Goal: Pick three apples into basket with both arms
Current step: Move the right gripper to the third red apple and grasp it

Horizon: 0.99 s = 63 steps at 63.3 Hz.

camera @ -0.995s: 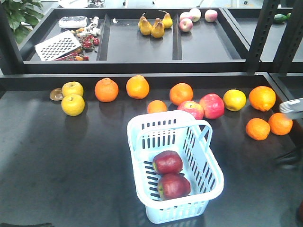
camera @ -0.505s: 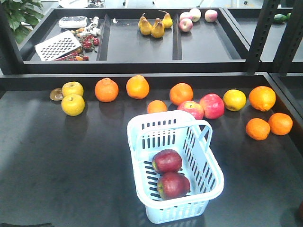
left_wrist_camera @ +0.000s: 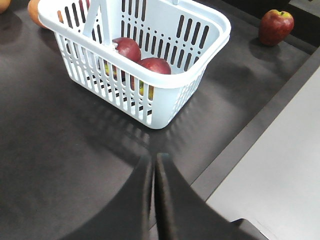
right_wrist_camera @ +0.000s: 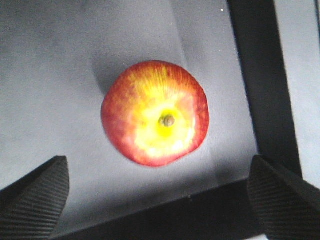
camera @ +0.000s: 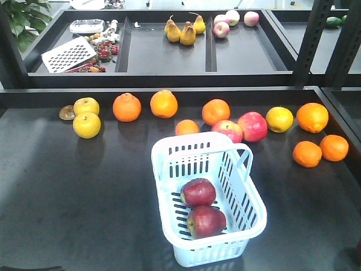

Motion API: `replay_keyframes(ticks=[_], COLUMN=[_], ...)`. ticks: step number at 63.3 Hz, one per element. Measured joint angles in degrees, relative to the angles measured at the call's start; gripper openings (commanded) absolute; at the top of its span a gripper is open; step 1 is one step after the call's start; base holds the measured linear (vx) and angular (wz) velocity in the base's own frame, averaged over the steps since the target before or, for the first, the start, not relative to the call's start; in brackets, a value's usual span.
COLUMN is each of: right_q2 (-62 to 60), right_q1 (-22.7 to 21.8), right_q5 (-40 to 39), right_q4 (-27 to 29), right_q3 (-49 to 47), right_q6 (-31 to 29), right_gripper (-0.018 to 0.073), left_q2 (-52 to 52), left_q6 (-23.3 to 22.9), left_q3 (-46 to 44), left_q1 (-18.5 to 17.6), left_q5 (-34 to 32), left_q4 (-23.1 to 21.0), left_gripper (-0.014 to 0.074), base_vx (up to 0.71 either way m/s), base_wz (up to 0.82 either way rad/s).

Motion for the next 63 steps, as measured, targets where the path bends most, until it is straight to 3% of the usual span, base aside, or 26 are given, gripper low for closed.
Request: replay_keyframes(ticks=[46,53,63], right_q2=[11.4,12.8,12.1], right_q1=[0.0,0.0,0.0], right_q5=[-8.2,-8.4,-8.7], right_q4=[-3.1,-3.1,-2.5], right_q3=[-0.3,-0.3,-0.3], right_q6=[0.2,0.2,0.2], right_gripper=[0.0631,0.0569,0.0389], left_q2=[0.0,0.0,0.0], left_q6=[0.0,0.0,0.0], left_q3=[0.0,0.0,0.0], left_q1=[0.0,0.0,0.0], left_q5=[0.0,0.0,0.0], left_q4=[0.0,0.0,0.0], left_gripper=[-0.0006,-0.0006,-0.0006], base_vx=[0.0,0.0,0.0], base_wz=[0.0,0.0,0.0])
